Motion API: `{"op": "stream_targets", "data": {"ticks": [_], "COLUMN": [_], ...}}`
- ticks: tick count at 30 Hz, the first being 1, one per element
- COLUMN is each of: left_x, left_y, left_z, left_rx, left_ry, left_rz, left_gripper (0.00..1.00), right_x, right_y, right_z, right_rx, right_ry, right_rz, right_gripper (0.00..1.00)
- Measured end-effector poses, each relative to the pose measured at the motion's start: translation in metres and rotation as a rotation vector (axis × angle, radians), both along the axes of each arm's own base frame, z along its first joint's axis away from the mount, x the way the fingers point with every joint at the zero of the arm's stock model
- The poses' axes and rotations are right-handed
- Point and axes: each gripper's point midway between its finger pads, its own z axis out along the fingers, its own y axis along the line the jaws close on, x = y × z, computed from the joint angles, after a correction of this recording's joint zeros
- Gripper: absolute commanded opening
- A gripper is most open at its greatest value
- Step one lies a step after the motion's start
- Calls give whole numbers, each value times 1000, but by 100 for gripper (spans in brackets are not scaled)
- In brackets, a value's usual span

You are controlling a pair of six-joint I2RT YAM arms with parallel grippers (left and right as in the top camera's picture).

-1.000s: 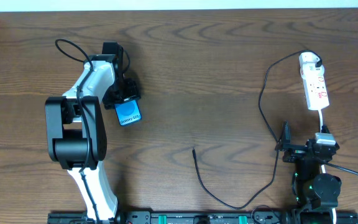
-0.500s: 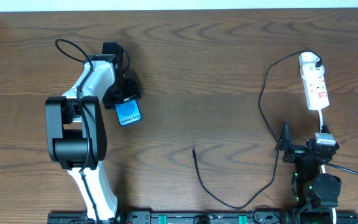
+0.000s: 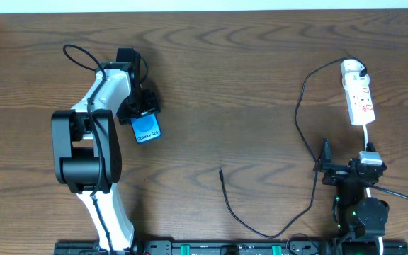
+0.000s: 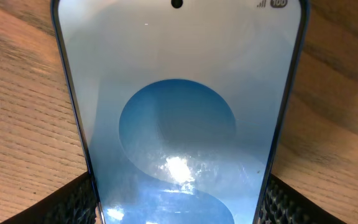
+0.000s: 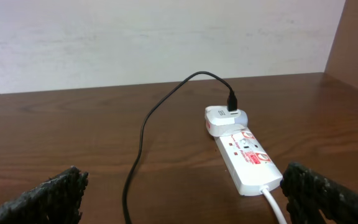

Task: Plug charger to phone and switch on socket
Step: 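Lower the left gripper and close it on the phone's sides, then lift the phone with the left gripper and tilt it upright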

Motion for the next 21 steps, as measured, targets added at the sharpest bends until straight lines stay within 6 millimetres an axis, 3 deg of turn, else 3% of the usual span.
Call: {"op": "stream_targets", "data": {"ticks": [10,21], "left_x": [-6,3], "left_y": [-2,-2], "left_z": [5,44], "left_rx": [-11,-12], "left_ry": [-6,-111], "left_rz": [-1,-4], "left_gripper": [7,8], "right_x": [0,0], "right_y": [0,0], "right_z": [0,0], "right_rx": [0,0], "right_ry": [0,0], "right_rz": [0,0], "right_gripper": [99,99]}}
